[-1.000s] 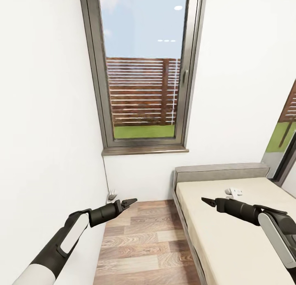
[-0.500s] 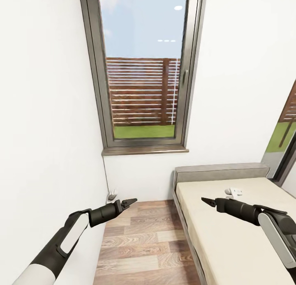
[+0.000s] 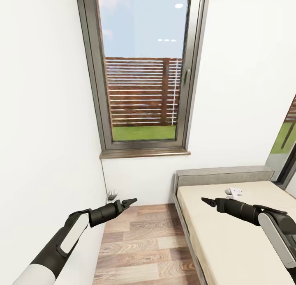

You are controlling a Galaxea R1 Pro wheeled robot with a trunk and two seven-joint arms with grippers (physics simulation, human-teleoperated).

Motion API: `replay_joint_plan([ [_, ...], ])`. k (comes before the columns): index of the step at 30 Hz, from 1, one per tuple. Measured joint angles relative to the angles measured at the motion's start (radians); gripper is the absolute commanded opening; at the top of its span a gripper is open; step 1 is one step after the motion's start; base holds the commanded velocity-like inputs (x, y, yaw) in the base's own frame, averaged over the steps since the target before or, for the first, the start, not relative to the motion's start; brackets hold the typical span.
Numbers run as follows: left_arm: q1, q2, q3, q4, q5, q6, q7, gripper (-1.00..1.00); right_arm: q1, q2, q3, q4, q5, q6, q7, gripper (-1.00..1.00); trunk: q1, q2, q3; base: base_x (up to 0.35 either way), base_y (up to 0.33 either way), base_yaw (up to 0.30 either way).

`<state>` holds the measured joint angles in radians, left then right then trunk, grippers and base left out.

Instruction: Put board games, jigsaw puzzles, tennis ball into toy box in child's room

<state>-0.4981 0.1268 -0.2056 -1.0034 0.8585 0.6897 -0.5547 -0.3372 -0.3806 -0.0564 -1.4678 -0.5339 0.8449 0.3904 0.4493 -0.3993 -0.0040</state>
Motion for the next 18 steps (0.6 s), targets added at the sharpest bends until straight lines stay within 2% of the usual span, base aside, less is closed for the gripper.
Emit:
replay_joint_plan([
  [18, 0.000, 0.000, 0.000, 0.000, 0.000, 0.000, 0.000, 1.00, 0.000, 0.000, 0.000, 0.000, 0.000, 0.000, 0.000, 1.00, 0.000, 0.000, 0.000, 0.043, 0.000, -0.014],
])
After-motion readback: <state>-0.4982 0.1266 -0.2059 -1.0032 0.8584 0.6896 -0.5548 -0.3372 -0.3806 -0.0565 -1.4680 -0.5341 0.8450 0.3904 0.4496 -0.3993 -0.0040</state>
